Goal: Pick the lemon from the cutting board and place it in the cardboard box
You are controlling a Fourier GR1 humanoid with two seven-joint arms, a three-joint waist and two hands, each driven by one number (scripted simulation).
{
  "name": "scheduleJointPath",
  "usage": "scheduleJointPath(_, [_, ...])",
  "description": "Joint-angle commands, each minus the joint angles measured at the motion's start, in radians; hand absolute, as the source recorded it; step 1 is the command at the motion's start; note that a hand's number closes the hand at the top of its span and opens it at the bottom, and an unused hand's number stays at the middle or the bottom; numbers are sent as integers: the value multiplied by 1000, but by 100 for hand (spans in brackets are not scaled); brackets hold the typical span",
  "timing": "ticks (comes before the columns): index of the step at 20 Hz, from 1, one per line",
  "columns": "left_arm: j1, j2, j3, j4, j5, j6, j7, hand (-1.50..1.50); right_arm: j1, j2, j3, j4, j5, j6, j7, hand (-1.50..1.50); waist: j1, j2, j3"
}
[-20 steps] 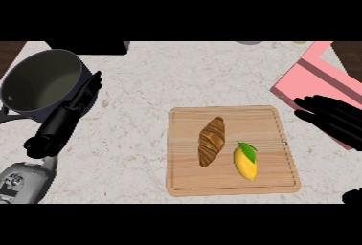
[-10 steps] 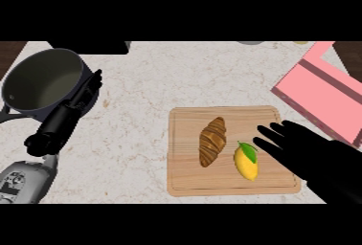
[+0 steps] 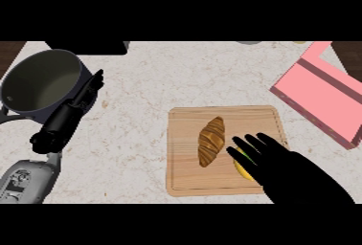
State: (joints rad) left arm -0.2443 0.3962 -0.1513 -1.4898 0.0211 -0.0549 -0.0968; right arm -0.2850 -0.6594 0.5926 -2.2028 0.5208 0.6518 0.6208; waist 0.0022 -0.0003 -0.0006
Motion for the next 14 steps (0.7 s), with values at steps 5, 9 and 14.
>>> scheduleJointPath(5, [53,-17,35,-73,-27,-48,16,0,72,53,9,74,210,-22,-72,-150,-1,-1,1])
scheduleJointPath(9, [81,-29,58,-60,-43,-72,-9,0,33,155,46,121,295,-3,-61,-150,1,0,1])
scheduleJointPath(14, [2,-14,128,-38,-5,-121,42,0,33,169,55,232,388,-47,-137,-150,0,0,1])
